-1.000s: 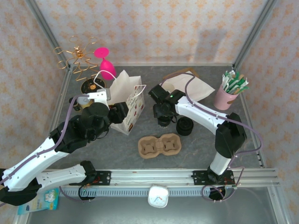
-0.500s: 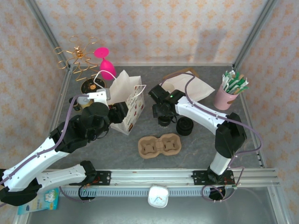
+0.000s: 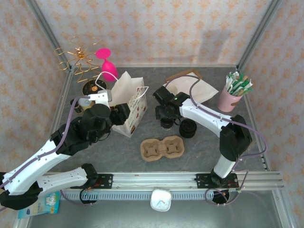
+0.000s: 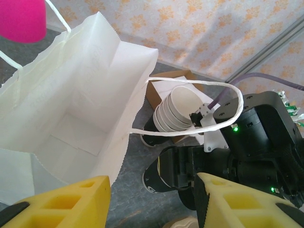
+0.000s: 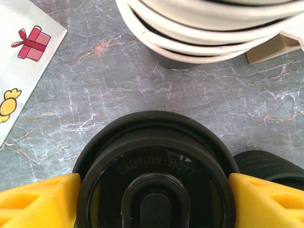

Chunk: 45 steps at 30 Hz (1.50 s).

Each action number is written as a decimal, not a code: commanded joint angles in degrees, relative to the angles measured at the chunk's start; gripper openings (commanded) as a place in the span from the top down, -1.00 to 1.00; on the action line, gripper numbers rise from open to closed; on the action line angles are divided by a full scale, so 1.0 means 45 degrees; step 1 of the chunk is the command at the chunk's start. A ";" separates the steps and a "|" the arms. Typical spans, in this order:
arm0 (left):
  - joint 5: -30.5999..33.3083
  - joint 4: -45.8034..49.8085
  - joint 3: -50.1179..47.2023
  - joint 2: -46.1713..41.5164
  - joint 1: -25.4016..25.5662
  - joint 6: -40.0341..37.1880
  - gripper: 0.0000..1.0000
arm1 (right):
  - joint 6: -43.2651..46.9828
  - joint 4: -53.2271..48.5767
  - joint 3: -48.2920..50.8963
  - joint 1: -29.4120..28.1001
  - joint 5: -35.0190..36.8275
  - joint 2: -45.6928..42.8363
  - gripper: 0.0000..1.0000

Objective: Pack the takeout coffee

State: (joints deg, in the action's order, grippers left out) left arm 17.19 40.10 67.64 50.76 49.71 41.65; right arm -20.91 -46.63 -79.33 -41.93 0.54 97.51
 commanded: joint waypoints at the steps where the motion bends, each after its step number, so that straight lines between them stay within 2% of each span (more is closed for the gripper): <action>1: 0.0213 0.0162 0.0057 0.0047 -0.0110 -0.0310 -0.02 | -0.0020 -0.0253 0.0646 0.0328 -0.0550 0.0155 -0.60; 23: 0.0149 0.0016 0.0062 0.0223 -0.0226 -0.0327 -0.03 | -0.0159 -0.0686 -0.0572 0.0275 -0.0626 -0.1210 -0.80; 29: 0.0083 0.0045 0.0107 0.0244 -0.0246 -0.0388 -0.03 | -0.0121 -0.0546 -0.0054 0.0382 -0.0356 -0.1055 -0.74; 31: 0.0048 0.0035 0.0087 0.0213 -0.0245 -0.0373 -0.03 | -0.0158 -0.0734 -0.0114 0.0450 -0.0068 -0.0941 -0.64; 40: 0.0029 -0.0019 -0.0011 0.0126 -0.0263 -0.0349 -0.03 | -0.0046 -0.0177 0.0541 0.0490 -0.0510 -0.0781 -0.63; 45: 0.0018 0.0029 0.0045 0.0165 -0.0266 -0.0378 -0.03 | -0.0003 -0.0540 -0.0062 0.0488 -0.0355 -0.0835 -0.62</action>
State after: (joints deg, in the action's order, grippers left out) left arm 16.97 40.07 67.64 51.88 48.97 41.45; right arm -21.12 -47.55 -78.39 -39.90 -1.89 93.49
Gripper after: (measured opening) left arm 0.514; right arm 0.811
